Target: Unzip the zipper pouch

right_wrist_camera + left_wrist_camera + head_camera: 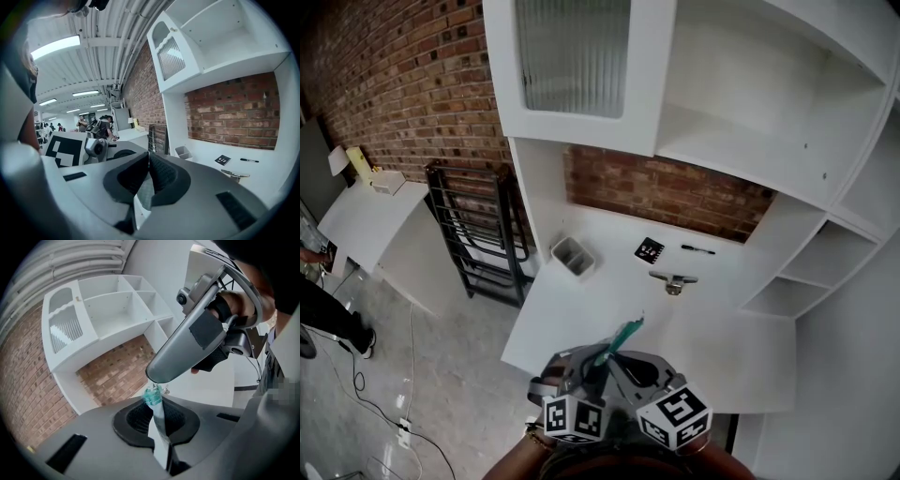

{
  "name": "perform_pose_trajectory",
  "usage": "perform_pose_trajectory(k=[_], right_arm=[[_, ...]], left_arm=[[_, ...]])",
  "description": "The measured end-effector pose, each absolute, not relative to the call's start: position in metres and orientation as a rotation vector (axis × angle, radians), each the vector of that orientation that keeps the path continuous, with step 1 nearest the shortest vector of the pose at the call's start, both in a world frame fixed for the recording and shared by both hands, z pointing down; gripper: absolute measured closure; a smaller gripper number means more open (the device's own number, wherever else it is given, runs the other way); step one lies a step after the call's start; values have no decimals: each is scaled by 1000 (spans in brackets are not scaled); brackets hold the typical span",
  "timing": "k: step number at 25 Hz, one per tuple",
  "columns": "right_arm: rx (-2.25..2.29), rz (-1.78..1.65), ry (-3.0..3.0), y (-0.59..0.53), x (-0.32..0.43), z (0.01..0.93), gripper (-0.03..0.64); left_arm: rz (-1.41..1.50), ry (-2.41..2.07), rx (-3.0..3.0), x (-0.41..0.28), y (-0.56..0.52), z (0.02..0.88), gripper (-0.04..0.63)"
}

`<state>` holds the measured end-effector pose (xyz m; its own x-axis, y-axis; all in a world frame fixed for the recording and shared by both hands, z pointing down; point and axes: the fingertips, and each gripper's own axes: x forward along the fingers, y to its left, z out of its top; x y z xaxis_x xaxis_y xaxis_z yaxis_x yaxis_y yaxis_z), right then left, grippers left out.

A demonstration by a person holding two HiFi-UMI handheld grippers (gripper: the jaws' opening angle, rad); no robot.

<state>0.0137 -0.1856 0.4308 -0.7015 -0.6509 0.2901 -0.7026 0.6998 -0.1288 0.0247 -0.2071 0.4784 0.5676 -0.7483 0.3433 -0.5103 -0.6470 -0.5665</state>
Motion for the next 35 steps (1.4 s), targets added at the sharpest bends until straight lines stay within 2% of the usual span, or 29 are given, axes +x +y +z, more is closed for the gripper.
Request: perform_pose_trajectory(k=[5, 12, 23, 35], right_arm=[[1072, 342, -2705, -184, 13, 430, 611], [1105, 172, -2570, -170, -3, 447, 611], [1222, 325, -2528, -156, -15, 462, 611], [1357, 374, -2418, -168, 32, 480, 612]], left_arm=[[-749, 1049, -2445, 23, -204, 477, 588], [-772, 1061, -2463, 10, -188, 494, 589], [-780, 1071, -2509, -9, -169, 506, 589], [-708, 1048, -2569, 4, -148, 496, 591]])
